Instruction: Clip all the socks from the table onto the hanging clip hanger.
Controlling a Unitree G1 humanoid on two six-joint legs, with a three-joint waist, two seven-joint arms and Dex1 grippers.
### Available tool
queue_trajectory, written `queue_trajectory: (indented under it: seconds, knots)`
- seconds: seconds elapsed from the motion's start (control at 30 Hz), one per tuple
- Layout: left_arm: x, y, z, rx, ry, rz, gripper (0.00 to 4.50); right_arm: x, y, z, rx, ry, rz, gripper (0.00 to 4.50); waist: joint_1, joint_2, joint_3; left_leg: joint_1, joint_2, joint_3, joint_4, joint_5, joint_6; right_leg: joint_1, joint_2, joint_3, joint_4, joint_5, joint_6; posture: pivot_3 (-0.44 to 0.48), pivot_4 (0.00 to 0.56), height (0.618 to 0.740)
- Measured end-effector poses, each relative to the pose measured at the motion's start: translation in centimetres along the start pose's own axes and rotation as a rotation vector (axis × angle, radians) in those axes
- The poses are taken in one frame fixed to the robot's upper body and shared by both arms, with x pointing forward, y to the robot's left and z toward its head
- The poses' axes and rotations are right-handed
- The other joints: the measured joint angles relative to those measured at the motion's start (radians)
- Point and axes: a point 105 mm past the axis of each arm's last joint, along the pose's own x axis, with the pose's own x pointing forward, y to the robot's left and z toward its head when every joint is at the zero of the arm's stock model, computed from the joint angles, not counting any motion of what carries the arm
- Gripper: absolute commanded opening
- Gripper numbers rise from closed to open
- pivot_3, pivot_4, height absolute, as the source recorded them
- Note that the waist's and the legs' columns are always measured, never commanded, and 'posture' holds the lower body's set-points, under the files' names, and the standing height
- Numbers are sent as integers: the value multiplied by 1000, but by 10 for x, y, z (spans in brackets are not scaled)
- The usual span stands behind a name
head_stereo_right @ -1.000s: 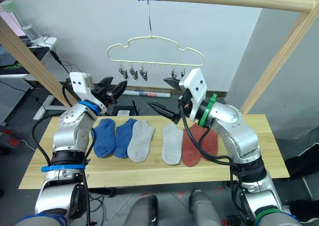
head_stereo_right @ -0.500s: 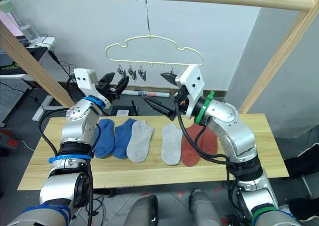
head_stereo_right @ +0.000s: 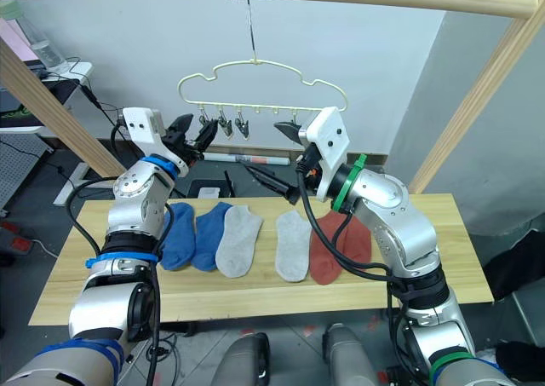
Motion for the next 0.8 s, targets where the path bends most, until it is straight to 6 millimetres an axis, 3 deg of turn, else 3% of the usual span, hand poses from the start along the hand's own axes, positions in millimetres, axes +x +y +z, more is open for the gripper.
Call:
queue_trajectory:
  seconds: [0.33,0.47,0.67,0.8]
  knots:
    - [2,0,2,1,-10,3,3016,0,0,0,0,1,-1,4500,-4,0,0,-1,0,-1,0,0,0,-1,0,-1,0,0,0,-83,262,740]
    - [3,-1,2,1,-19,-1,2220,0,0,0,0,1,-2,4500,-6,0,0,-4,0,-2,1,0,0,-3,0,-2,1,0,0,-81,263,740]
    - [3,-3,3,2,-25,-10,538,0,0,0,1,2,-3,4500,-6,0,1,-5,0,-3,1,0,0,-4,0,-3,0,0,0,-76,265,740]
    - [3,-3,4,4,-29,-13,10,-1,0,0,0,3,-3,4500,-6,0,1,-5,0,-3,1,0,0,-4,0,-3,1,0,0,-68,269,740]
